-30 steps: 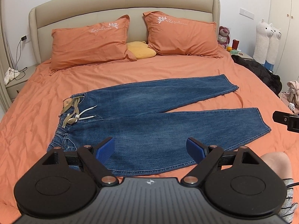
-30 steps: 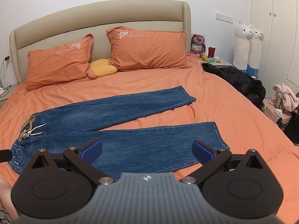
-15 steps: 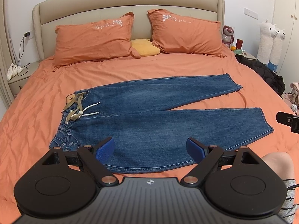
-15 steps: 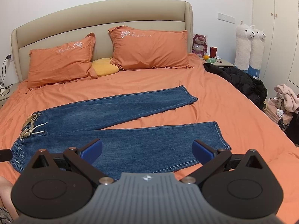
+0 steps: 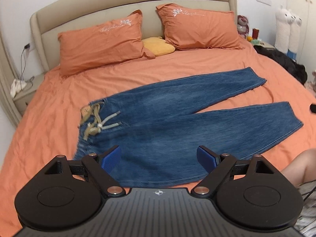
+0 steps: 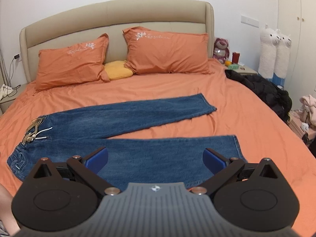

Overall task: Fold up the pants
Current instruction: 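Grasp the jeans waistband with the left tool while the right tool grasps a leg hem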

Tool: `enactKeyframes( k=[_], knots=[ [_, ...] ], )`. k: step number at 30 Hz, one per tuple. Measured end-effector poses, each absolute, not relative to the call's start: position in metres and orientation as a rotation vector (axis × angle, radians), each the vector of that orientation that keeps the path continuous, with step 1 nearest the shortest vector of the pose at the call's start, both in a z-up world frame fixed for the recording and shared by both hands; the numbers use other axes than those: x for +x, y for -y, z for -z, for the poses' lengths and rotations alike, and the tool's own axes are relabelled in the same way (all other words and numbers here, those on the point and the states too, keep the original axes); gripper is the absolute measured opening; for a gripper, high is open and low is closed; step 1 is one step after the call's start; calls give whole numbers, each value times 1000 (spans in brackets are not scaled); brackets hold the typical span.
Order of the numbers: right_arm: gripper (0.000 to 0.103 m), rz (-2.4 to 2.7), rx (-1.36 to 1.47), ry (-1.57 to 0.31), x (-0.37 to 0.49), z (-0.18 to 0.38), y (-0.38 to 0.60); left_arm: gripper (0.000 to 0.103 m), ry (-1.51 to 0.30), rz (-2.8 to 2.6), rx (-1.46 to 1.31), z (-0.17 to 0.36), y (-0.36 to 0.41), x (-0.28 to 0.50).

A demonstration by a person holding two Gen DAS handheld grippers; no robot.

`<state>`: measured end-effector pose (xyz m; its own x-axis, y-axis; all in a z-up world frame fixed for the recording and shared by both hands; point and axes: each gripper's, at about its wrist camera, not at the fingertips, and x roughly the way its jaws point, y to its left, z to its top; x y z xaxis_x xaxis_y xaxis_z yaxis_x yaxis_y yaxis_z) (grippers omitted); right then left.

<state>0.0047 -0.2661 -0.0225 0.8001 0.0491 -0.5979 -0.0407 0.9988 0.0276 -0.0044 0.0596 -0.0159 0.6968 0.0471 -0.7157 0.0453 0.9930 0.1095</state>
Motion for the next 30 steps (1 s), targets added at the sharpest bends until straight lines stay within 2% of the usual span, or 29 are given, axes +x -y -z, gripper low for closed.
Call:
enactKeyframes(
  k=[1, 8, 10, 12, 15, 20, 21, 24, 30],
  knots=[
    [98, -56, 9, -629, 9, 24, 271, 94, -796, 10, 151, 13, -67, 2],
    [97, -97, -132, -645, 59, 38, 299, 90, -843, 97, 300, 17, -110, 46],
    [90, -114, -196, -659, 76, 49, 307, 88, -870, 168, 450, 32, -121, 62],
    [75, -127, -256, -686, 92, 64, 316, 88, -882, 214, 531, 45, -127, 67],
    [60, -113, -312, -746, 115, 92, 334, 87, -1018, 249, 677, 95, -139, 90],
    [48, -56, -321, -883, 148, 138, 373, 88, -1127, 298, 795, 145, -140, 114],
    [47, -46, -313, -903, 151, 147, 380, 88, -1208, 327, 804, 167, -142, 126],
    [46, -26, -311, -951, 160, 165, 397, 88, -1291, 343, 827, 202, -146, 135],
    [46, -11, -337, -1025, 170, 190, 417, 88, -1423, 360, 844, 248, -157, 139]
  ],
)
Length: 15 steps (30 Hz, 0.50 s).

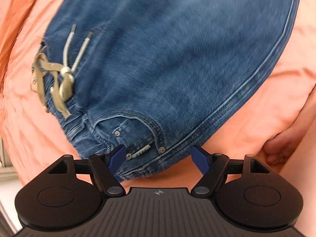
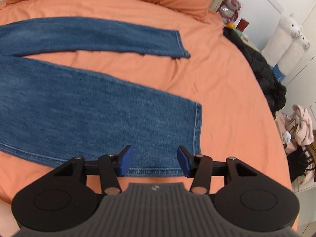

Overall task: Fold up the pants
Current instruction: 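Grasp the jeans waistband with the left tool while the right tool grasps a leg hem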

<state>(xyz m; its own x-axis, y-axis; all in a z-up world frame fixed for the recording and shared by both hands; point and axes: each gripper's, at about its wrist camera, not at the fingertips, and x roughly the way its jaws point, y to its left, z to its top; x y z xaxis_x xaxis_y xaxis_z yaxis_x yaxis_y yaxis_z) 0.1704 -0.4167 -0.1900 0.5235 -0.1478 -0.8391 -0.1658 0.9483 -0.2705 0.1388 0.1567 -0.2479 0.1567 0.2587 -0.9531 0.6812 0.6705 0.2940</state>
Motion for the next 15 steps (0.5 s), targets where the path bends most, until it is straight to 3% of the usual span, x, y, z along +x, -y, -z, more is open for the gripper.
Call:
enactKeyframes(
  k=[5, 8, 13, 15],
  knots=[
    [46, -96, -425, -1088, 171, 208, 414, 89, -1411, 354, 943, 275, -141, 125],
    [46, -169, -513, -1113, 169, 221, 408, 84, -1384, 322, 982, 281, -133, 116],
    [50, -308, -640, -1150, 166, 236, 396, 45, -1341, 231, 869, 264, -131, 108],
    [52, -370, -671, -1179, 166, 243, 391, 35, -1290, 183, 797, 247, -130, 98]
  ],
)
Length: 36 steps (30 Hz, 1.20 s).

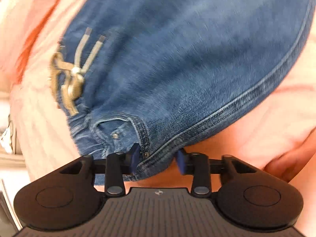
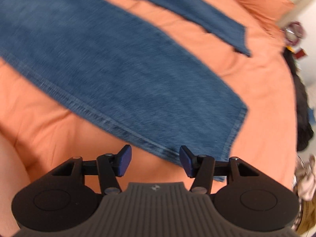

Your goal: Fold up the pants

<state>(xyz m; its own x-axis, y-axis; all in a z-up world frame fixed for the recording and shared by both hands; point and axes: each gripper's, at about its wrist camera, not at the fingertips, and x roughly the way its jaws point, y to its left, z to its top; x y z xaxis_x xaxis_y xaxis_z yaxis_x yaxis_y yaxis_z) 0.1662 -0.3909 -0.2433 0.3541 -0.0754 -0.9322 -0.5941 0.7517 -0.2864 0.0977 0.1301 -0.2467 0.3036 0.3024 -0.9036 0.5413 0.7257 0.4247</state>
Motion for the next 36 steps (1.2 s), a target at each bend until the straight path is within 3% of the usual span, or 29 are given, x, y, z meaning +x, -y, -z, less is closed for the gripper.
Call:
enactKeyframes(
  k=[1, 7, 8, 9, 10, 20, 27, 36],
  knots=[
    [52, -397, -696, -1189, 165, 247, 388, 27, -1276, 166, 783, 238, -128, 104],
    [50, -423, -801, -1152, 165, 262, 372, 21, -1158, 40, 642, 192, -139, 105],
    [38, -413, -781, -1138, 165, 260, 372, 20, -1138, 20, 613, 186, -138, 102],
    [12, -410, -758, -1127, 164, 258, 372, 19, -1108, -6, 575, 177, -138, 98],
    [6, -399, -748, -1115, 163, 255, 372, 17, -1094, -19, 558, 172, -143, 95],
    [0, -148, -708, -774, 165, 163, 359, 10, -944, -119, 494, 112, -161, 128],
    [0, -1, -702, -710, 242, 116, 333, 10, -878, -181, 510, 72, -166, 209],
    [0, 44, -831, -765, 384, 151, 290, 9, -976, -210, 535, 139, -184, 322]
  ],
)
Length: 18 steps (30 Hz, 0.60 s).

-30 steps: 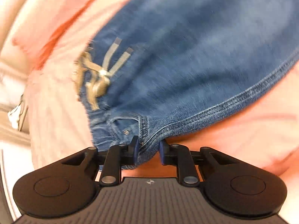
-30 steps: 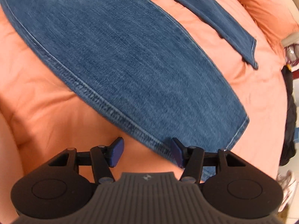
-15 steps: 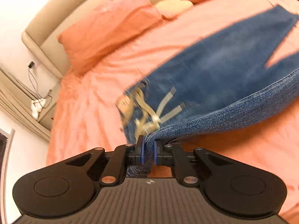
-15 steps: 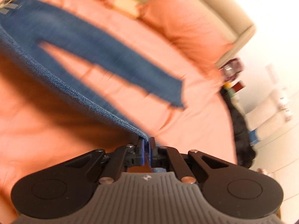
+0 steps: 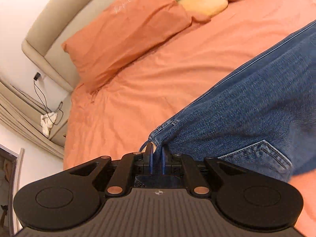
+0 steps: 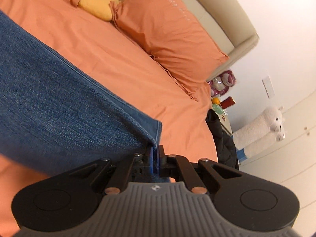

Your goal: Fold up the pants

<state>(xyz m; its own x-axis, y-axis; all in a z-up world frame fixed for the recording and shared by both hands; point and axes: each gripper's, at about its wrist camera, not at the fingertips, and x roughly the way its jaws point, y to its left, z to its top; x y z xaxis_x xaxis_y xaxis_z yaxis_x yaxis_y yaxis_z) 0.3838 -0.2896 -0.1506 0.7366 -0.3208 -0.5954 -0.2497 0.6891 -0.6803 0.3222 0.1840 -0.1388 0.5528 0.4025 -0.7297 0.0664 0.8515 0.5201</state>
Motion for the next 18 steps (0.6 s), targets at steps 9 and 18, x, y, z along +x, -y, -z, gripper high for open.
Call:
enactKeyframes(
  k=[9, 18],
  knots=[
    [0, -2, -940, -846, 485, 217, 250, 9, -1103, -190, 572, 199, -191, 365],
    [0, -22, -928, -856, 512, 241, 245, 9, -1040, -163, 548, 198, -205, 348]
  ],
)
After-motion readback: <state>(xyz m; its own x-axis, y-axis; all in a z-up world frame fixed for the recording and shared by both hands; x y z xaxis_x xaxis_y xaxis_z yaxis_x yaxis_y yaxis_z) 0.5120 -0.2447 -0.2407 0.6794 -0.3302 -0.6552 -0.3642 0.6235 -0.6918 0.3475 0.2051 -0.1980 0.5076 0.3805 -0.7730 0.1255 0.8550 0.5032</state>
